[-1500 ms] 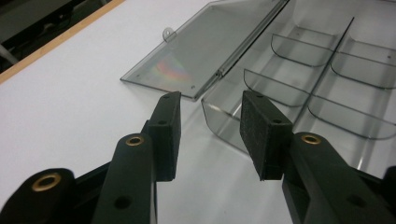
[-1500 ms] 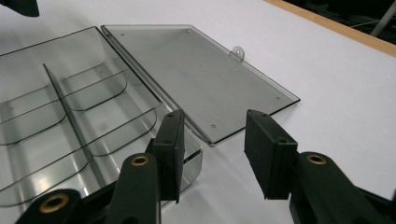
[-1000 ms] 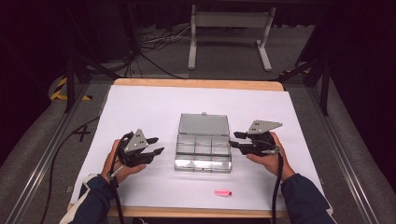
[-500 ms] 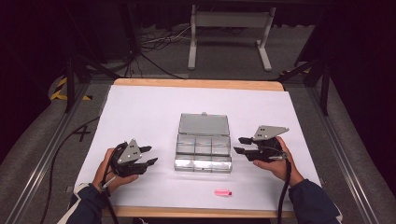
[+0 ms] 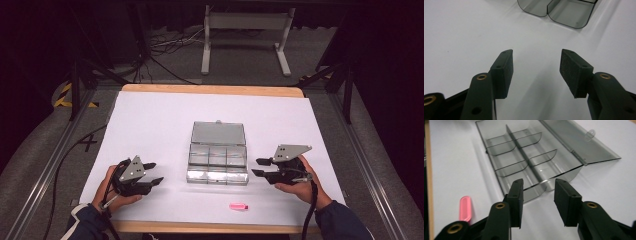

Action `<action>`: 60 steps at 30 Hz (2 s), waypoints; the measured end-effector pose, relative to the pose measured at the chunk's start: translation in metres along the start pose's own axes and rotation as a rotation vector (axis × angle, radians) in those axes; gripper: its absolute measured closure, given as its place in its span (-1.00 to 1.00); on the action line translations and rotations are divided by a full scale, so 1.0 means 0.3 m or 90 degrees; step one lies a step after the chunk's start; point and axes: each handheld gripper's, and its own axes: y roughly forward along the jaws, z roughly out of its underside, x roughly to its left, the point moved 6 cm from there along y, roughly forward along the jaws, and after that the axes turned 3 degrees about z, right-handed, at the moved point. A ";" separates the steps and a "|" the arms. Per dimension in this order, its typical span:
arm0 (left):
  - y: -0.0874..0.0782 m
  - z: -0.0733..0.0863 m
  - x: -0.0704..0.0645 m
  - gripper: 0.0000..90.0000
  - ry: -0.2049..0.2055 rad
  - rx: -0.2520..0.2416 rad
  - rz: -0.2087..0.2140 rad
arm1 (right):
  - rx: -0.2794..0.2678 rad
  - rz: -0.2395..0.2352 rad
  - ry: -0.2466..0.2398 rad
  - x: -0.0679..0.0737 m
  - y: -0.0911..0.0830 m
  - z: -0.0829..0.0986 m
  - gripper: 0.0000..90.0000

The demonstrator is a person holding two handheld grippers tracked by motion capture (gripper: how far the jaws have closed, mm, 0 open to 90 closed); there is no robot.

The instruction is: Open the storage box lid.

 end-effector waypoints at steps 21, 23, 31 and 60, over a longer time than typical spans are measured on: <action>0.005 0.029 -0.020 -0.04 -0.001 0.016 0.009 | 0.044 -0.088 -0.055 0.187 -0.004 0.067 0.48; 0.006 0.031 -0.021 -0.04 -0.002 0.018 0.009 | 0.055 -0.099 -0.068 0.206 0.007 0.075 0.47; 0.005 0.026 -0.031 -0.06 0.000 0.013 0.015 | 0.083 -0.131 -0.090 0.257 0.063 0.096 0.44; 0.010 0.020 -0.039 -0.08 0.000 0.007 0.024 | 0.095 -0.141 -0.126 0.286 0.110 0.107 0.70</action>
